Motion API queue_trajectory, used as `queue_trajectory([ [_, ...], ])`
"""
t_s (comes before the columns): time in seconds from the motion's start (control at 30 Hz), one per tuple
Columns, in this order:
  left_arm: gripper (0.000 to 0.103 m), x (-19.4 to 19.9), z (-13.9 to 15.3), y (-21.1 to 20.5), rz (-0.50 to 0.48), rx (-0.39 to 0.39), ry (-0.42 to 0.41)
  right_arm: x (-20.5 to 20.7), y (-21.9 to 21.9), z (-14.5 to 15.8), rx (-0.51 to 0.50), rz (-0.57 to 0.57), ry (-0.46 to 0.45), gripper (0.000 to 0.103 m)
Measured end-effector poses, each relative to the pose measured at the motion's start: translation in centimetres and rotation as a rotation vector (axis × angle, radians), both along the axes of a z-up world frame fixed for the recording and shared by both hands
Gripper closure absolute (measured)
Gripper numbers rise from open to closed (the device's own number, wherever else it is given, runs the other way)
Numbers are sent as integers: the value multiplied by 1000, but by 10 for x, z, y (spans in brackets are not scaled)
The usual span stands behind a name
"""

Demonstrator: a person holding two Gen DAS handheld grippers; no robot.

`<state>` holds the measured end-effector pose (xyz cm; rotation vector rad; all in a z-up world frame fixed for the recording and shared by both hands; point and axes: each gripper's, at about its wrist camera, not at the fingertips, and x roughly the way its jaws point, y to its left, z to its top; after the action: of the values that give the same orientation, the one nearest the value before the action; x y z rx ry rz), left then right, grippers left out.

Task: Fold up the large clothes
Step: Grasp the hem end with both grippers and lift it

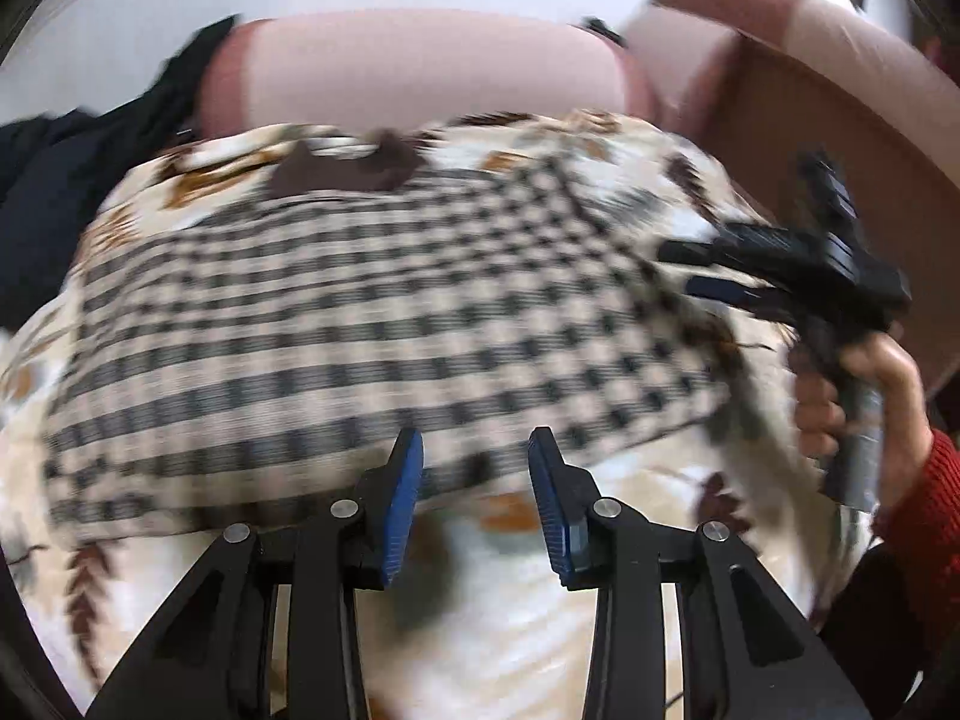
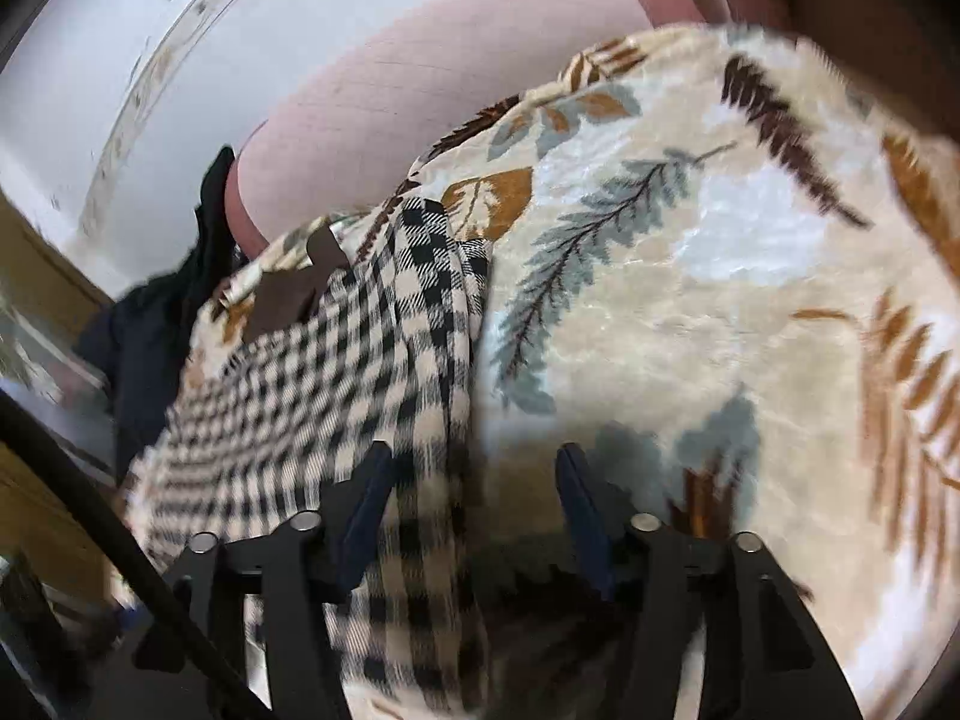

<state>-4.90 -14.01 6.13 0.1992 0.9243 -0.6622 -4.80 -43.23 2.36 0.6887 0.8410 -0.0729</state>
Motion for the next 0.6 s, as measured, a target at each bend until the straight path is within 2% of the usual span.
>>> queue_trajectory([
  [0.1,67,-13,-12,-41,-59,27,-4,12,-6,-14,63,18,18,37],
  [0.23,67,-23,-23,-81,-113,56,-40,33,-6,-25,97,67,23,32],
  [0.3,60,-28,-26,-97,-145,64,-60,42,-8,-26,114,94,14,31],
  [0.47,50,-37,-28,-125,-223,67,-94,63,-17,-36,216,151,-30,30],
  [0.6,48,-40,-40,-148,-256,140,-152,74,-16,-40,258,223,-61,30],
])
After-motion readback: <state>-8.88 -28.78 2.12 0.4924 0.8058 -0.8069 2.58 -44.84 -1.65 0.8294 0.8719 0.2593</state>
